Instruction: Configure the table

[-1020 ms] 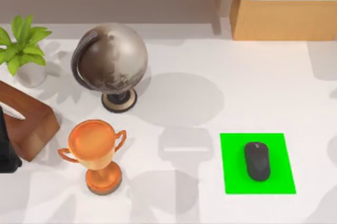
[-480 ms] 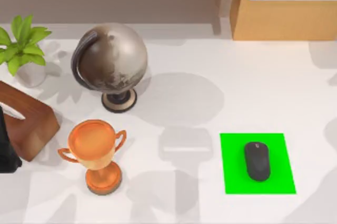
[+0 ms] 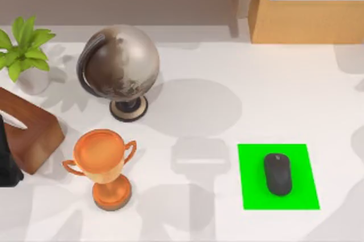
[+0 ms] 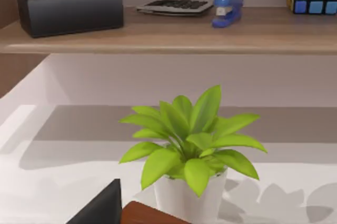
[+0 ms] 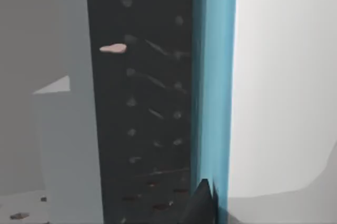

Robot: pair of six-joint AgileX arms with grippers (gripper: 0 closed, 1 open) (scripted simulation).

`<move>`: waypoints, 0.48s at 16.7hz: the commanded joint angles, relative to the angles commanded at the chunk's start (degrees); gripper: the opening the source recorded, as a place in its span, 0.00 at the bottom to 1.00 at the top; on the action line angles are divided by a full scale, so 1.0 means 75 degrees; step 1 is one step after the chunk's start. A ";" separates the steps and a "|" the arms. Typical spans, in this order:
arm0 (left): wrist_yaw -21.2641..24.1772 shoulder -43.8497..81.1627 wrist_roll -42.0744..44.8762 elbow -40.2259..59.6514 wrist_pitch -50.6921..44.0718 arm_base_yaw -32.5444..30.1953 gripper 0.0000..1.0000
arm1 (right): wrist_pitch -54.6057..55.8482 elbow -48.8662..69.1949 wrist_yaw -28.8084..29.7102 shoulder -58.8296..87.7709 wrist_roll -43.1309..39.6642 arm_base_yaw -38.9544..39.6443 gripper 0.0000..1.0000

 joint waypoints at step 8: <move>0.0000 0.0000 0.0000 0.0000 0.0000 0.0000 1.00 | 0.0000 0.0000 0.0000 0.0000 0.0000 0.0000 0.90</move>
